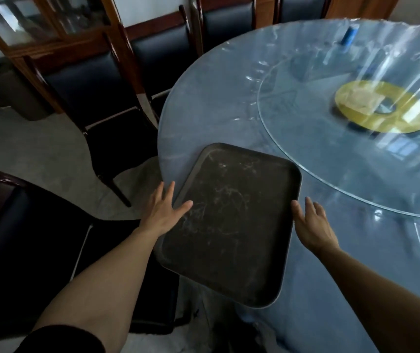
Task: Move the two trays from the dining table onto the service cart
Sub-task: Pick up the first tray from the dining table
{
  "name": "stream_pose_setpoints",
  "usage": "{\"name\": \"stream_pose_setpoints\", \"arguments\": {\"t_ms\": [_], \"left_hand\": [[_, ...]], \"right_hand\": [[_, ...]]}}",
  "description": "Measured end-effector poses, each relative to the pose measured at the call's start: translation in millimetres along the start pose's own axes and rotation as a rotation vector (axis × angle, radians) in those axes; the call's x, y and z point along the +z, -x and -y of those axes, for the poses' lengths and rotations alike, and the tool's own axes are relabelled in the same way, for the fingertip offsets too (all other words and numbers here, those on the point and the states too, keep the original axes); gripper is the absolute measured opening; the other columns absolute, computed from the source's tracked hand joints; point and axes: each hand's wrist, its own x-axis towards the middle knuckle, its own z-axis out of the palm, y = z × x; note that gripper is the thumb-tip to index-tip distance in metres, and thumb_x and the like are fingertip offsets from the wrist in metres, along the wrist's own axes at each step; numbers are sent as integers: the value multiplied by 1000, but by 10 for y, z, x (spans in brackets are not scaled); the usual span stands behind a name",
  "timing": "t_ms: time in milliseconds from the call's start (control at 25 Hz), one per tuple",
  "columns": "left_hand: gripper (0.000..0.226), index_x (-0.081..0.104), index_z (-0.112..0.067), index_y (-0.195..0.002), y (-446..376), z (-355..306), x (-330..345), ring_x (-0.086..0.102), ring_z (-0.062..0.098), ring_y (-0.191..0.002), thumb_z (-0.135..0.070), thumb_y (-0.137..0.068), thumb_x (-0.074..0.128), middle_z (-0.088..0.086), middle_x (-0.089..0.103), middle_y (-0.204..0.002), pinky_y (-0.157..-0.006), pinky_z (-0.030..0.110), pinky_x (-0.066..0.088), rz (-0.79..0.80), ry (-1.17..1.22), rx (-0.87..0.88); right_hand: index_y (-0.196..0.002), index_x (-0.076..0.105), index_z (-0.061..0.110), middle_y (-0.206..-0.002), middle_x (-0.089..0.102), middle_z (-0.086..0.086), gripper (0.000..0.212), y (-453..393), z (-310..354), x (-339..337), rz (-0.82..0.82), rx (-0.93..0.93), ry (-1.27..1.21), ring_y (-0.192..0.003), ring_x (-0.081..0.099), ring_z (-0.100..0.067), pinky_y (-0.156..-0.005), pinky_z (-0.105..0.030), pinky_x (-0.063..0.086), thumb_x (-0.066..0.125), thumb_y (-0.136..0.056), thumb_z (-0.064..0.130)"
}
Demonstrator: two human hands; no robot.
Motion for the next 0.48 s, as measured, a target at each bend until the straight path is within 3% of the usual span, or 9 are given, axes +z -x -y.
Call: {"name": "stream_pose_setpoints", "arguments": {"t_ms": [160, 280, 480], "left_hand": [[92, 5, -31, -159, -259, -81, 158, 9, 31, -152, -71, -88, 47, 4, 7, -167, -121, 52, 16, 97, 108, -112], [90, 6, -32, -159, -404, -89, 256, 14, 29, -152, -68, -89, 49, 6, 12, -167, -121, 48, 17, 122, 249, -192], [95, 1, -35, -158, -564, -98, 373, 12, 31, -152, -74, -85, 48, 9, 5, -167, -119, 52, 16, 160, 312, -263]], "right_hand": [[-154, 13, 13, -161, 12, -15, 80, -222, -10, 199, 91, 95, -126, -144, 22, -36, -113, -51, 25, 28, -95, 64], [-155, 12, 18, -160, 16, -14, 79, -357, 47, 280, 189, 258, -361, -140, 29, -40, -99, -57, 44, 30, -94, 64], [-151, 26, 13, -157, 21, -15, 77, -540, 75, 327, 166, 387, -469, -136, 34, -41, -98, -63, 43, 29, -94, 65]]}}
